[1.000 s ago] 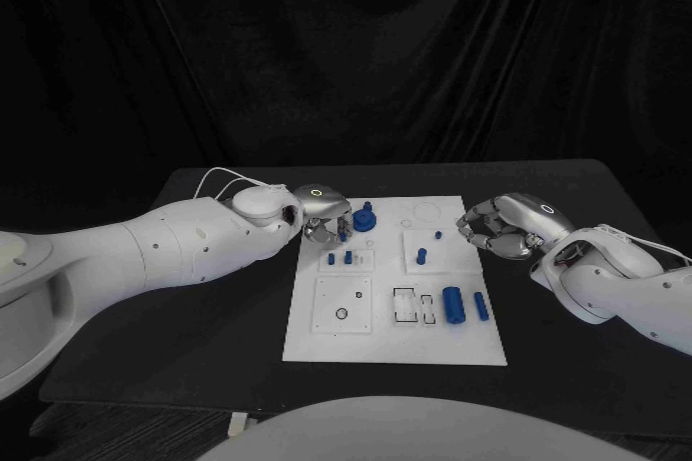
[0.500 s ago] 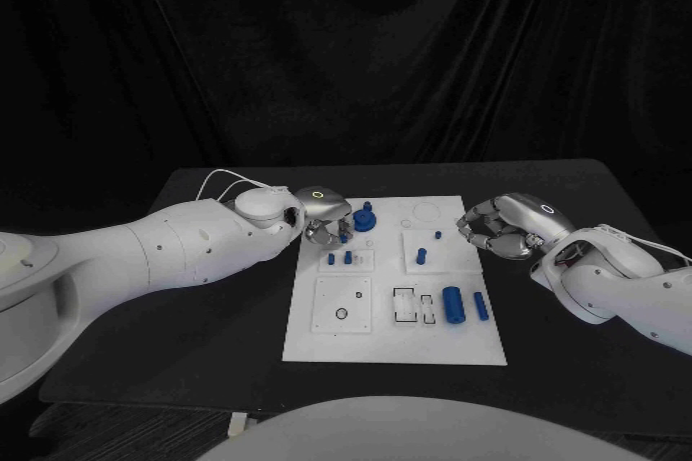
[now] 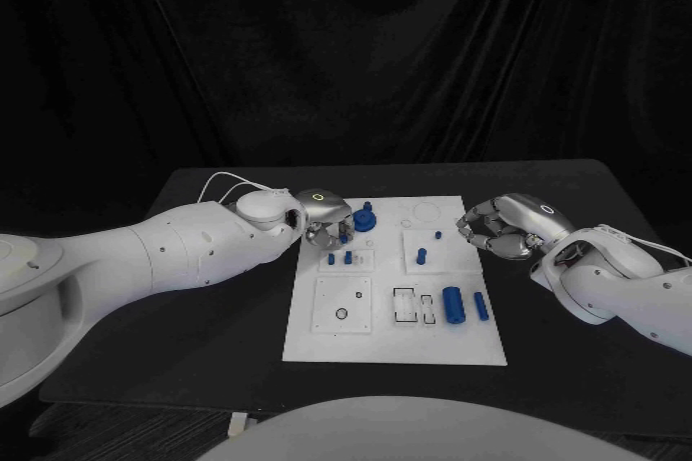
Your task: Assemble the parts on the task board
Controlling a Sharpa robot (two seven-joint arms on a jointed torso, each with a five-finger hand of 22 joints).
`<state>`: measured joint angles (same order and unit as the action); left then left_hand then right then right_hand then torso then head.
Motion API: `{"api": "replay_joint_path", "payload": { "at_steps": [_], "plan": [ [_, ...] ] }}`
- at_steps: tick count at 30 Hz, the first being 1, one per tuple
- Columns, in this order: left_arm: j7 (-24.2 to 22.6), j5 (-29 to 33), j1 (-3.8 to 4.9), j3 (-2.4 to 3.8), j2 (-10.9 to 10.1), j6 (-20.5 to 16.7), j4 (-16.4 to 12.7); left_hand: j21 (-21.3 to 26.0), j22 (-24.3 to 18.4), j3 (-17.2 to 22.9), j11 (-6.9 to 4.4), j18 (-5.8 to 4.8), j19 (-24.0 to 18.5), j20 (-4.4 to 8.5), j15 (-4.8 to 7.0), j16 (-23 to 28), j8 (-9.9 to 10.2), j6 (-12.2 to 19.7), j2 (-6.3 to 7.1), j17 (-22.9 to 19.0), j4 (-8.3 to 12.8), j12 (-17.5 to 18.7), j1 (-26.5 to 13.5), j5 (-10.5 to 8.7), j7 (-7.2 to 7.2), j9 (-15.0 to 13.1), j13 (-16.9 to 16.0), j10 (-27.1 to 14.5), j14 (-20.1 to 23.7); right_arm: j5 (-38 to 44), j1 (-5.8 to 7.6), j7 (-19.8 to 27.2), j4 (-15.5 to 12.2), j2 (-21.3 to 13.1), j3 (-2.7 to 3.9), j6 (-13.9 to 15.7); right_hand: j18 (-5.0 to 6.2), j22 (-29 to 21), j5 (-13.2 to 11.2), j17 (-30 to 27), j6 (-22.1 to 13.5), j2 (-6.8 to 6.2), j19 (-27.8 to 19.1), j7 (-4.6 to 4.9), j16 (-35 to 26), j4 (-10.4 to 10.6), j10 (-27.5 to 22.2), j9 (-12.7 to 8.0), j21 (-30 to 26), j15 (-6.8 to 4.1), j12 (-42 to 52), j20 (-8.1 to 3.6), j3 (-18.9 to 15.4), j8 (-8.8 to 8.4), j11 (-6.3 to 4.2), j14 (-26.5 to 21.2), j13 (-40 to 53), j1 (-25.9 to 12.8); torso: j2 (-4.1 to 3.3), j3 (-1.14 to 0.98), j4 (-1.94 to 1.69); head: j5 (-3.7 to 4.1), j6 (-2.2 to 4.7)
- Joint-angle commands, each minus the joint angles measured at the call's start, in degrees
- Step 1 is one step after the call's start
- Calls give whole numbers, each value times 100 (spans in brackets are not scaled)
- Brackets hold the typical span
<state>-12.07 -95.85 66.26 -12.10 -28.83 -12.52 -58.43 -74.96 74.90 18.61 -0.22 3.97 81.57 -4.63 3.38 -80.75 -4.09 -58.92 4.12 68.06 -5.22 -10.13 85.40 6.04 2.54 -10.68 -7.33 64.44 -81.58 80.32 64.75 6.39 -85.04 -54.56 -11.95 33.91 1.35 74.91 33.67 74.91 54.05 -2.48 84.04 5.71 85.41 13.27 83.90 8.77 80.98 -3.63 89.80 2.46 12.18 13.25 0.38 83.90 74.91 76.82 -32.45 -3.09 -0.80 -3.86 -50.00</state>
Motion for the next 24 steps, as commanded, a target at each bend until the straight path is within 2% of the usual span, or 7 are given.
{"api": "replay_joint_path", "payload": {
  "at_steps": [1, 2, 7, 12, 18, 21, 24],
  "plan": [
    [10, -2, -33, -5, 13, 67, 1, 37, 1037, 23, -3, -44, -63, 2, -3, 30, 63, 378, 90, -8, -37, 69, -73, -19, -87, 91, 23, -98, 45, 9, -16, -49, -5, -1, 4, -32, 96, 1201, 30, 494, 44, -7, 217, -7, -33, -14, 610, 5, -13, 42, 20, 50, 34, -24, 38, 417, 1509, 41, -3, 1, -2, -5, 0],
    [16, -2, -36, -5, 9, 47, 5, 46, 1037, 22, 45, -44, -65, 5, -22, 29, 64, 787, 149, -8, -77, 138, -129, -56, -215, 185, 48, -191, 49, 9, -16, -50, -5, -2, 4, -31, 96, 1201, 30, 494, 44, -7, 217, -7, -33, -14, 610, 5, -13, 42, 20, 50, 34, -24, 38, 417, 1509, 41, -1, 1, -1, -6, 0],
    [51, -2, -42, -5, -13, -62, 21, 79, 1033, 30, 118, -41, -75, 2, -70, 30, 51, 1189, 229, -18, -137, 224, -196, -122, -412, 274, 68, -314, 63, 9, -17, -51, -9, -13, 4, -13, 96, 1201, 29, 490, 39, -9, 216, -4, -35, -19, 610, 5, -15, 44, 20, 51, 37, -27, 39, 416, 1509, 45, 1, 1, 0, -13, 0],
    [73, -3, -44, -5, -54, -256, 39, 73, 1037, 17, 144, -44, -66, -2, -91, 26, 53, 1327, 261, -15, -168, 230, -228, -162, -446, 305, 62, -326, 62, 9, -16, -53, -28, -37, 4, 1, 96, 1201, 29, 490, 39, -9, 216, -4, -35, -19, 610, 5, -15, 44, 20, 51, 37, -27, 39, 416, 1509, 45, 0, 0, -2, -21, 0],
    [107, -3, -43, -4, -213, -775, 32, 75, 1038, -5, 167, -44, -57, -6, -109, 32, 33, 1423, 330, -33, -191, 279, -231, -192, -493, 329, 69, -429, 64, 9, 1, -22, -128, -108, 5, 116, 103, 1192, 28, 465, 30, -20, 205, -2, -47, -23, 610, 4, -41, 45, 20, 52, 34, -32, 40, 411, 1509, 46, 4, 0, 1, -39, 0],
    [117, -3, -32, -3, -341, -957, -17, 177, 1009, -23, 196, -24, -114, -11, -131, 96, 13, 1421, 355, -150, -218, 381, -229, -196, -500, 332, 92, -677, 132, 10, 62, 30, -164, -139, 6, 229, 95, 1202, -1, 503, 38, -37, 218, 10, -27, -11, 610, 7, -14, 59, 20, 60, 24, -30, 61, 419, 1509, 27, 4, 1, 0, -69, 0],
    [101, -3, -12, -3, -511, -1189, -93, 492, 929, -121, 201, 32, -306, -29, -149, 255, 20, 1510, 347, -429, -188, 473, -158, -171, -598, 362, 86, -1295, 332, 10, 205, 133, -206, -173, 6, 431, 91, 1207, -83, 537, 41, -55, 229, 28, -6, 9, 513, 10, 2, 81, -57, 81, 33, -37, 82, 427, 1347, 31, 3, 3, 2, -112, 0]
  ]
}}
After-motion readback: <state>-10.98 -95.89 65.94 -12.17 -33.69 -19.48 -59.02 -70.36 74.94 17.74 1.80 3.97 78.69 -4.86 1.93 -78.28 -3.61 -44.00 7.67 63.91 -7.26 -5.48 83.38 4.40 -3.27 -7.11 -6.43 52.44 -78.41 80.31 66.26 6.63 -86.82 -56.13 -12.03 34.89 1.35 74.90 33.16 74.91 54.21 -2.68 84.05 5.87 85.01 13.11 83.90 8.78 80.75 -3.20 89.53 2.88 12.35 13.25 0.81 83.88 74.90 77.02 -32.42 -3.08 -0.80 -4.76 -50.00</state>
